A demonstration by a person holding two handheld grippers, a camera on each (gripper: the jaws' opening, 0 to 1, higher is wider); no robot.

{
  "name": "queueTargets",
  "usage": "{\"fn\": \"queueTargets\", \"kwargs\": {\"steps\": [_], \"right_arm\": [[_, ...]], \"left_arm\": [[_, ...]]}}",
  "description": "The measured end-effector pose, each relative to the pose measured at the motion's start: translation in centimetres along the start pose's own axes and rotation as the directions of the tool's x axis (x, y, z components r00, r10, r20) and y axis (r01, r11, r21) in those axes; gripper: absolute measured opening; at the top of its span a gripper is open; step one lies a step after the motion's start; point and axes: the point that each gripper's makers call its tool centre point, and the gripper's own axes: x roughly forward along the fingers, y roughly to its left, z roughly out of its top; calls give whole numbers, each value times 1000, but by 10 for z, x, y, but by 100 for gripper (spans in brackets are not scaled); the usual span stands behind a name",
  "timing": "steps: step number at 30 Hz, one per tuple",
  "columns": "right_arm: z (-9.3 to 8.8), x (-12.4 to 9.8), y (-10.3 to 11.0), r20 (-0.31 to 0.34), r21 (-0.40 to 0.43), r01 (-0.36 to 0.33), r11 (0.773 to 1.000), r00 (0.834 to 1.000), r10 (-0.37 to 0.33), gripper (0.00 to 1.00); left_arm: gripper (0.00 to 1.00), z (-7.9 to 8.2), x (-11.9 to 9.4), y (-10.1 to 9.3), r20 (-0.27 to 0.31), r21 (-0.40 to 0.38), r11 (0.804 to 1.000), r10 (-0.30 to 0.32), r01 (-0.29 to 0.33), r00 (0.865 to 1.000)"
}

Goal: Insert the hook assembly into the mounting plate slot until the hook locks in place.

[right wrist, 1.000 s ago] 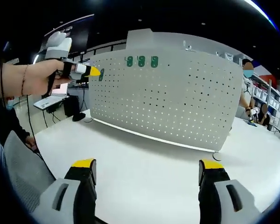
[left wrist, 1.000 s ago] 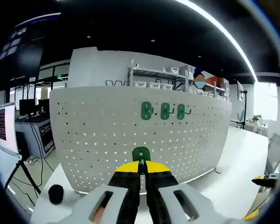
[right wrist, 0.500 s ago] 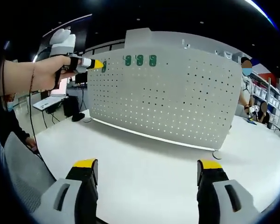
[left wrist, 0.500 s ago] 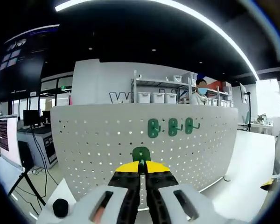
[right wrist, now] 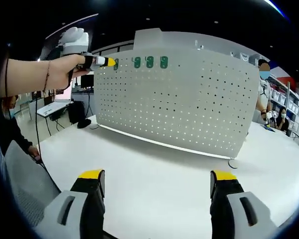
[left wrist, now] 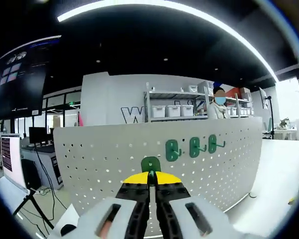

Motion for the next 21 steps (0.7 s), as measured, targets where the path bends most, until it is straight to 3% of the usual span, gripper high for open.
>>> {"fn": "queueTargets", "kwargs": {"steps": [8,21], "right_arm": [[-2,1,-1,-8,6,-1,1000,1000,1,84],[-5,3,0,-24,8,-2,1000,1000,3,83]], "left_arm": [[1,2,12,8,27,18,999,37,-37,999],[1,11,29,9,82,34,998,44,-47,996]]}}
